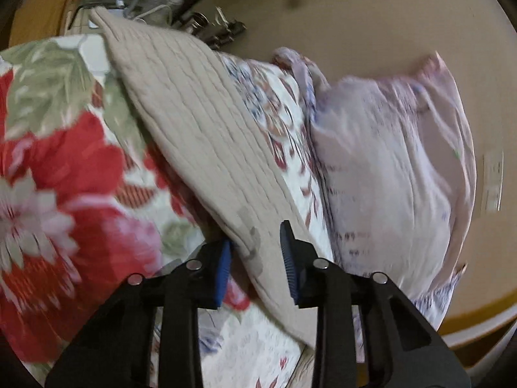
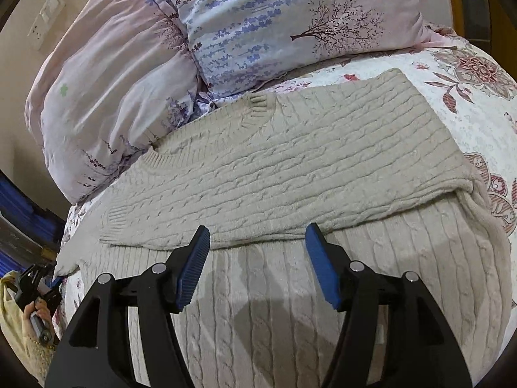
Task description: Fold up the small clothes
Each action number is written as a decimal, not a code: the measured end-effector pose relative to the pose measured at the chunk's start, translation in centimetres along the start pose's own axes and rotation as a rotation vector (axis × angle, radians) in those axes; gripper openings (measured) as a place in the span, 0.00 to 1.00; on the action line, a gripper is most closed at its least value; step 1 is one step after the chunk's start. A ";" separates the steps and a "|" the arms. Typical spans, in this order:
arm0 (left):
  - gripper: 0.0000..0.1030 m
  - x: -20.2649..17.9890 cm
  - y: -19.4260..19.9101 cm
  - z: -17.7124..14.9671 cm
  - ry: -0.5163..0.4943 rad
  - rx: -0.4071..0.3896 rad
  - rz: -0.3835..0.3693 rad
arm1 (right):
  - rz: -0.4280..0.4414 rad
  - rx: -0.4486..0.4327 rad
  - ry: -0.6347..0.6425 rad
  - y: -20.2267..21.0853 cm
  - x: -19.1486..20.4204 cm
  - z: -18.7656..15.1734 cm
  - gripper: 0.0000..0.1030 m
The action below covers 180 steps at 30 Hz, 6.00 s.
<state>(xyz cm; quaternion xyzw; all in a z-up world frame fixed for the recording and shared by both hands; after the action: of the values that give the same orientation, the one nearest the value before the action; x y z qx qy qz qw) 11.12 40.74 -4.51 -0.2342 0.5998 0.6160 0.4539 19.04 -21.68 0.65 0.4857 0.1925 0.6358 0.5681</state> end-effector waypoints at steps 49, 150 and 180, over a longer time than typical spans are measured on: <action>0.48 -16.3 -6.7 -25.7 -0.616 0.403 -0.240 | 0.151 -0.097 0.490 2.3 10.6 2.1 0.46; 0.39 -1.8 8.1 -29.1 -0.699 0.728 -0.224 | 0.413 0.235 -0.074 14.1 -12.1 -13.6 0.28; 0.06 -14.9 6.0 -22.5 -0.877 0.345 -0.284 | 0.077 -0.409 0.317 18.4 -3.3 -1.1 0.07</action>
<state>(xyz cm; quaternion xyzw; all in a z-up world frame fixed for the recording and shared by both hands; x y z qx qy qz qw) 7.45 15.97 7.25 0.0462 0.4076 0.4802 0.7753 7.86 -29.48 13.51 0.2621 0.1277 0.7509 0.5927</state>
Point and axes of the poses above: each gripper's, at about its wrist camera, not at the fingertips, and y roughly against the way its jaws point, x to its left, z to its top, the point moved 4 cm from there along -y, roughly the way its jaws point, and after that the axes turned 2 degrees about -z, right-handed, at the moved point
